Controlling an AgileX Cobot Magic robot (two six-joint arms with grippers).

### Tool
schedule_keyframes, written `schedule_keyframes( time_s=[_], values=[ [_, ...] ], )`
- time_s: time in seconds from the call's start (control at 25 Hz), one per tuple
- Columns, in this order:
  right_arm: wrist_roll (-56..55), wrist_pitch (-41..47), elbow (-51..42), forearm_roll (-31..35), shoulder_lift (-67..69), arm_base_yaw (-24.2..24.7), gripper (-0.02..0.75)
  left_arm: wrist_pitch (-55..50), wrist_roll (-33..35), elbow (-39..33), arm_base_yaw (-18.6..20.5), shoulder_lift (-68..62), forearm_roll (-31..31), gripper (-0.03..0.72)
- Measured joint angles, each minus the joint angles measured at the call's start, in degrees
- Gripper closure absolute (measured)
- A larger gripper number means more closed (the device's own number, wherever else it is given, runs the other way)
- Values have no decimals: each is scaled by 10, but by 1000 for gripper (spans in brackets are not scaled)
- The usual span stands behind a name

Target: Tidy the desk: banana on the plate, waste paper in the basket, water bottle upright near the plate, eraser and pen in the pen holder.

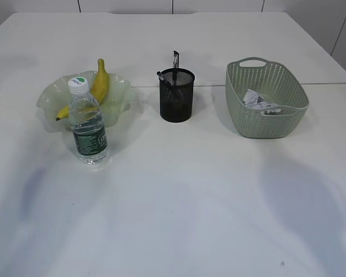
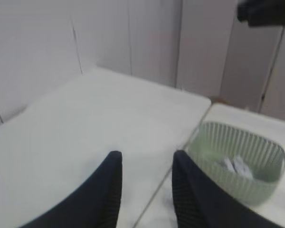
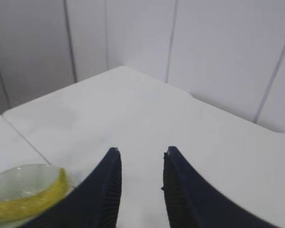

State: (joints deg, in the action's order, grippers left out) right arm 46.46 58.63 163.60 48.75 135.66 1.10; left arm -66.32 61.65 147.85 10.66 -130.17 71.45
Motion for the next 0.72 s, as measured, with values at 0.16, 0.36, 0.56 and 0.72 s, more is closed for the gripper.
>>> schedule_keyframes(
  time_s=[0.16, 0.36, 0.56, 0.72],
  values=[
    [-51, 27, 24, -88, -36, 14, 507, 70, 0, 0, 28, 40, 19, 445],
    [-103, 47, 27, -152, -90, 14, 507, 146, -29, 0, 34, 133, -76, 445],
    [-144, 80, 28, -224, -152, 14, 507, 172, -139, 0, 53, 222, -193, 445],
    [-170, 100, 30, -270, -202, 14, 507, 154, -187, 1, 81, 281, -220, 448]
  ],
)
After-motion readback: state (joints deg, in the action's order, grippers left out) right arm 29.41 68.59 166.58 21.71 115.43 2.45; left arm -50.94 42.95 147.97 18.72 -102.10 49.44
